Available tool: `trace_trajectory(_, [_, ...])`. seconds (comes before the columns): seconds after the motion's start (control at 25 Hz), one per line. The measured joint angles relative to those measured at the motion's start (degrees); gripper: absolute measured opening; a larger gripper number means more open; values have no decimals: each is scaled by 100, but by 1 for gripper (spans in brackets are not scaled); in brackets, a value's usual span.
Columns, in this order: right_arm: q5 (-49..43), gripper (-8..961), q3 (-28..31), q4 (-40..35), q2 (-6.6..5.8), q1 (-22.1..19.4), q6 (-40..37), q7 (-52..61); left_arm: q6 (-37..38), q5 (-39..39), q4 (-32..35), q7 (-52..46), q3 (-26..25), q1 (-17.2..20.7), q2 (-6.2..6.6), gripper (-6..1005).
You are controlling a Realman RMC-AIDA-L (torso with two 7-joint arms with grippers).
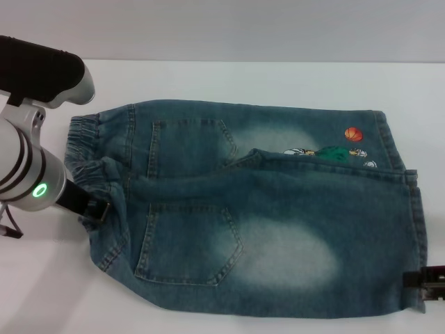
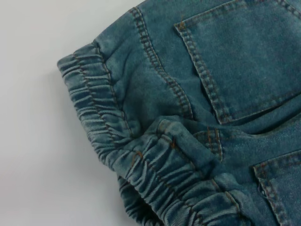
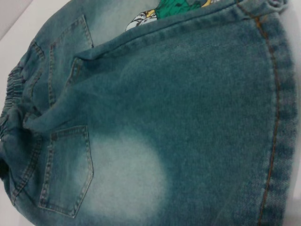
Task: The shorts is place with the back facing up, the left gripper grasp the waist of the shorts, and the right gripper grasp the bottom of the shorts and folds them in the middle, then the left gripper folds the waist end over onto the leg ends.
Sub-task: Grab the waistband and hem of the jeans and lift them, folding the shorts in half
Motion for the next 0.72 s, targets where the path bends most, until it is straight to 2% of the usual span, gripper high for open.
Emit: trace_trajectory(0.72, [149, 639, -152, 5, 0, 23, -63, -15, -10, 0, -16, 1, 68, -9, -7, 202])
